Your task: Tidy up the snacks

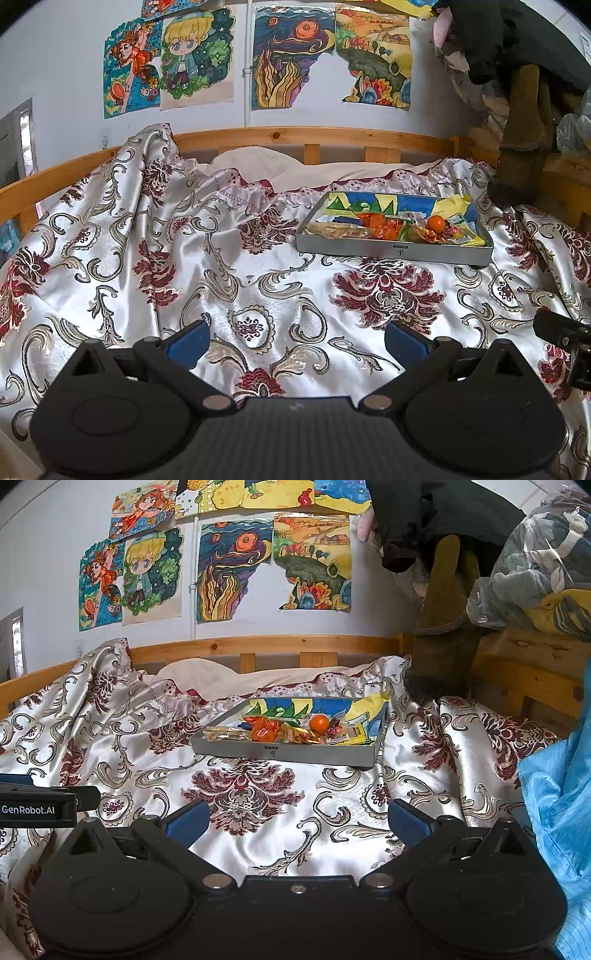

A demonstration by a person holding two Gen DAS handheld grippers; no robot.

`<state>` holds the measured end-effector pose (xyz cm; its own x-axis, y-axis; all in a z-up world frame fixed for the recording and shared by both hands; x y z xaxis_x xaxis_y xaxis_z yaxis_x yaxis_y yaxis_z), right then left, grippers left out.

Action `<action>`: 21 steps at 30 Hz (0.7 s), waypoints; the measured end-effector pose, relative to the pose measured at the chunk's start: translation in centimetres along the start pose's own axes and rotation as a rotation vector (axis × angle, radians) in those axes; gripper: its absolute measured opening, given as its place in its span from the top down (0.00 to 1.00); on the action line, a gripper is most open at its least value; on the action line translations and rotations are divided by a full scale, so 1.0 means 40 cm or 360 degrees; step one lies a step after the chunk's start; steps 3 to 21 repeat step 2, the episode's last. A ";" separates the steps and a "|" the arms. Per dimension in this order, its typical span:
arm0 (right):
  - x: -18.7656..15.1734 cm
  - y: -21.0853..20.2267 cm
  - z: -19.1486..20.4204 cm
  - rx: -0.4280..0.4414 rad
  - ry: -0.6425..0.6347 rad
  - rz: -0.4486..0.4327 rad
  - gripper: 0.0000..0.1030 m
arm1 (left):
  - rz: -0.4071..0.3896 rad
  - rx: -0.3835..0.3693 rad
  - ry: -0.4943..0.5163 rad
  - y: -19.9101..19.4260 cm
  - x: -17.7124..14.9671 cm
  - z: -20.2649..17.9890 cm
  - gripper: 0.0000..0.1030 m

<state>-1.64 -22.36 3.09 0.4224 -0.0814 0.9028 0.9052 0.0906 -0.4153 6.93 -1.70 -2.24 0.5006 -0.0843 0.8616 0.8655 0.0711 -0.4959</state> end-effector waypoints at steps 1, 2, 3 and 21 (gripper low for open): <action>0.000 0.000 0.000 0.0000 0.0000 0.0000 0.01 | 0.0000 0.0001 0.0000 0.000 0.000 0.000 0.00; 0.000 0.000 0.000 0.0000 0.0000 0.0001 0.01 | 0.0001 0.0001 0.0003 0.000 -0.001 0.000 0.00; 0.000 0.000 0.000 0.0000 0.0000 0.0001 0.01 | 0.0001 0.0001 0.0003 0.000 -0.001 0.000 0.00; 0.000 0.000 0.000 0.0000 0.0000 0.0001 0.01 | 0.0001 0.0001 0.0003 0.000 -0.001 0.000 0.00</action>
Point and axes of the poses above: each gripper's, at about its wrist camera, not at the fingertips, and y roughly the way its jaws point, z to its left, x to its top, the point moved 1 cm from there along y, roughly the way its jaws point, and after that the axes turned 11 degrees about x, right-handed, at the moved point
